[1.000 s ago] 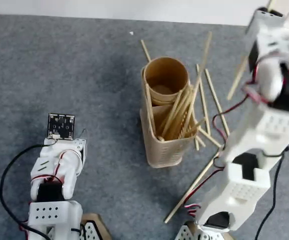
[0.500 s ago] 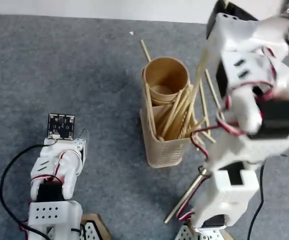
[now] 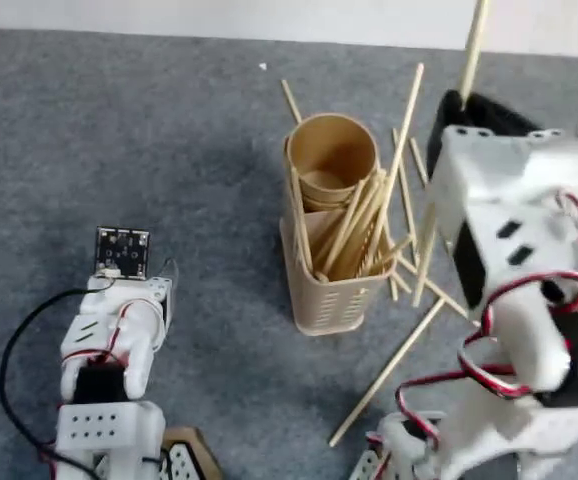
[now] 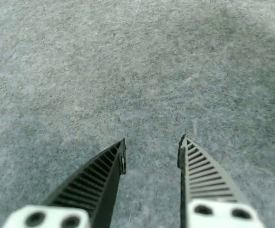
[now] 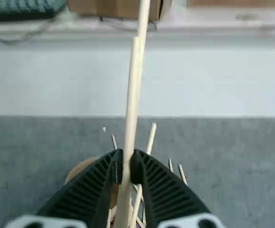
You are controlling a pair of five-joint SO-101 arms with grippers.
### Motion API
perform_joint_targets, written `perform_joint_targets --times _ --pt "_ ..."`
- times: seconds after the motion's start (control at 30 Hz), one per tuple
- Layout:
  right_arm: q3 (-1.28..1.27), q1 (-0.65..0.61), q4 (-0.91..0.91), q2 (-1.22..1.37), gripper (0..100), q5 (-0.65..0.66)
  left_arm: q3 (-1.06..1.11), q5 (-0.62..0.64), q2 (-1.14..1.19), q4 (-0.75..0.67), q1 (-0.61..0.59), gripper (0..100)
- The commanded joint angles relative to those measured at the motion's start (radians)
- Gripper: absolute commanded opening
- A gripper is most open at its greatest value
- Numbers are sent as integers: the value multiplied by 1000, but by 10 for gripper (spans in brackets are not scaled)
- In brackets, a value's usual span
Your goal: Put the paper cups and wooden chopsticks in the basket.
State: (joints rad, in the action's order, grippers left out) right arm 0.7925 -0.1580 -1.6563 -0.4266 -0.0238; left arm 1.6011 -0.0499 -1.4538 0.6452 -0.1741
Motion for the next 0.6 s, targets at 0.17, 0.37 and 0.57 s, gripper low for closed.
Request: perform_joint_targets --times 0.17,0.37,0.57 --pt "-852 -44 710 -455 4 -11 -2 -8 -10 -18 18 203" --pt "-1349 -110 1202 -611 4 -11 -2 -8 -10 -18 18 203" --pt "-1639 -147 1484 -616 4 -12 -2 -8 -10 -18 18 203"
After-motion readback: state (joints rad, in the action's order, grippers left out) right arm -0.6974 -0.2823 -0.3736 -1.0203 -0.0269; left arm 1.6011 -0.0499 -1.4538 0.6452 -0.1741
